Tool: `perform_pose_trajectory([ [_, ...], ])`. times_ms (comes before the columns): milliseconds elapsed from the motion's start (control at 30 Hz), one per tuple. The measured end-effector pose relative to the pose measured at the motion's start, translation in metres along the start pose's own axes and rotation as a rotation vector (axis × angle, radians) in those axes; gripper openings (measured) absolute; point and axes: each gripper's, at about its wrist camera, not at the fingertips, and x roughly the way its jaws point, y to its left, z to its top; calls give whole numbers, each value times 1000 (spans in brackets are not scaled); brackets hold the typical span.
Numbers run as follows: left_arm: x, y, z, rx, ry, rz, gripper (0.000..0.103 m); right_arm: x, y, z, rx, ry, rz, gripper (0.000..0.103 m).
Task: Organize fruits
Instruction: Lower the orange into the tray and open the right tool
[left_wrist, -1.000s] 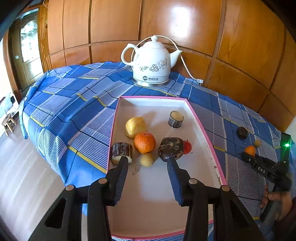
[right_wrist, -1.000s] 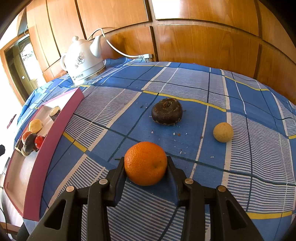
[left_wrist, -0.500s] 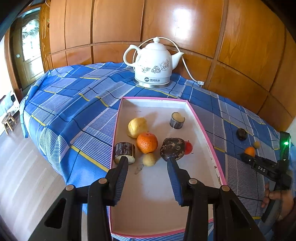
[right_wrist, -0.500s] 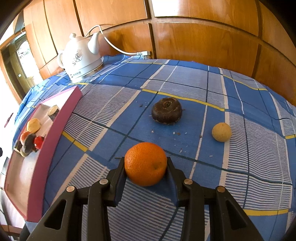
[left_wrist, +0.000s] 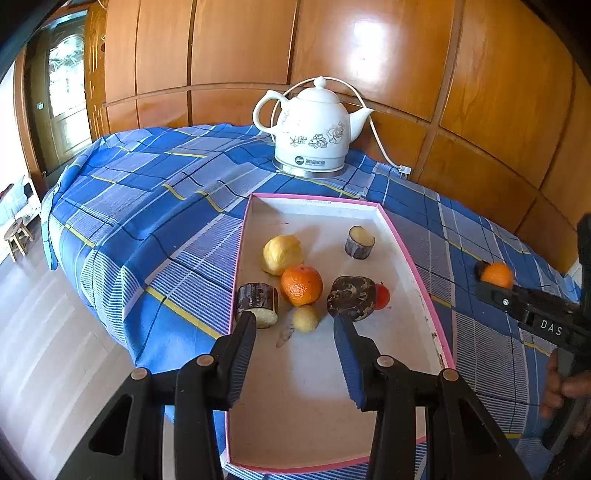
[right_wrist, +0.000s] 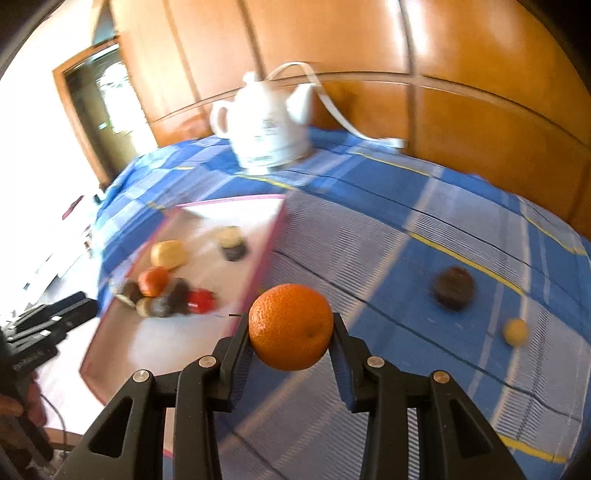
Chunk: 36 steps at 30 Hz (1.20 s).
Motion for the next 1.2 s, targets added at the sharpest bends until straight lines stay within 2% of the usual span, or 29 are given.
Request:
perform_pose_trajectory([
  [233,0,11,-1,-29,-1,5,45,19,42,31,-63,32,80,39],
  [433,2,18,-1,-44,2,12,45,39,61,51,-35,59,129,40],
  [667,6,22,-4,-48,16,14,45,78,75,53,-39,126,119,43],
  [1200,1,13,-4,-24,9,3,45,42,62,28,-23,55,85,45],
])
